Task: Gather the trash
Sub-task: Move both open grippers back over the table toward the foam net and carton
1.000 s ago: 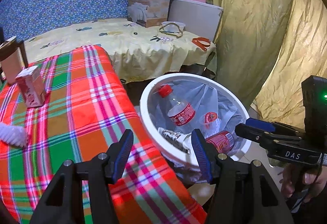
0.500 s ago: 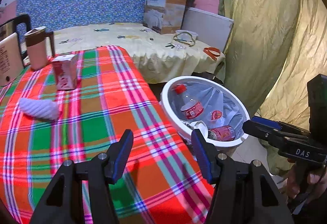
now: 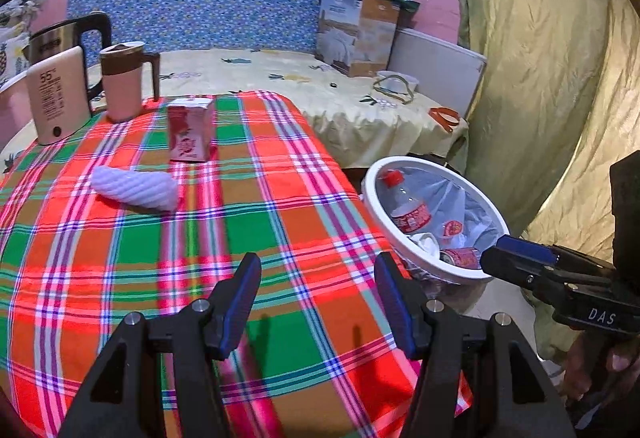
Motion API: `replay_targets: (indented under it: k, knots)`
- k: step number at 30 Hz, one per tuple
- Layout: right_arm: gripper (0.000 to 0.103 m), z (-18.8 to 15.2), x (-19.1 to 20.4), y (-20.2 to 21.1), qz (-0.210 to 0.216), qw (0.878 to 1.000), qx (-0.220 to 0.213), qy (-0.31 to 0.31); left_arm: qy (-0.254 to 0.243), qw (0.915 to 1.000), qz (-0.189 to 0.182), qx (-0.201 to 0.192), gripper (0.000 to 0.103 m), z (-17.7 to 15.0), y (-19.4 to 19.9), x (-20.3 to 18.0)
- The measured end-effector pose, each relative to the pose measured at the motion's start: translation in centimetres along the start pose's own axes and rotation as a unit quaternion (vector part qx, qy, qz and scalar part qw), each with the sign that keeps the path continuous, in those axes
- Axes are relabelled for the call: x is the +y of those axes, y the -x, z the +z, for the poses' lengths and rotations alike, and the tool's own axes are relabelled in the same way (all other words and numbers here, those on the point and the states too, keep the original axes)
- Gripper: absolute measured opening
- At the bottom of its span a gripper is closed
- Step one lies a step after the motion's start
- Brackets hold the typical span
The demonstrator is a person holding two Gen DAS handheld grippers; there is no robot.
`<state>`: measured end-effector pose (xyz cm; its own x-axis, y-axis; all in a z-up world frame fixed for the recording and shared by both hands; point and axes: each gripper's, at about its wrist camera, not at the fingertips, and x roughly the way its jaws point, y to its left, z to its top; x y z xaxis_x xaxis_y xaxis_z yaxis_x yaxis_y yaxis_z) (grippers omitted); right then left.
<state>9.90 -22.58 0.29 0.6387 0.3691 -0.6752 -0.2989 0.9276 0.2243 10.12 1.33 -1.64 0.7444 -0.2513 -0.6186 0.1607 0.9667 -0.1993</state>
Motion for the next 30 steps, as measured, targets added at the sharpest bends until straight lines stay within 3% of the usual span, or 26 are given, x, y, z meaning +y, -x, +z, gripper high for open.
replay_targets:
  k: [24,30]
  knots:
    - [0.060,2.0,4.2,-3.3,0.025,0.999,0.012,0.040,0.032,0.9975,0.060,-0.015,0.061,1.0,0.2,5.5]
    - [0.060,2.7,4.9,-4.7,0.033,0.998,0.016,0.047,0.063,0.9949,0.079,-0.011,0.061,1.9,-1.0,8.2]
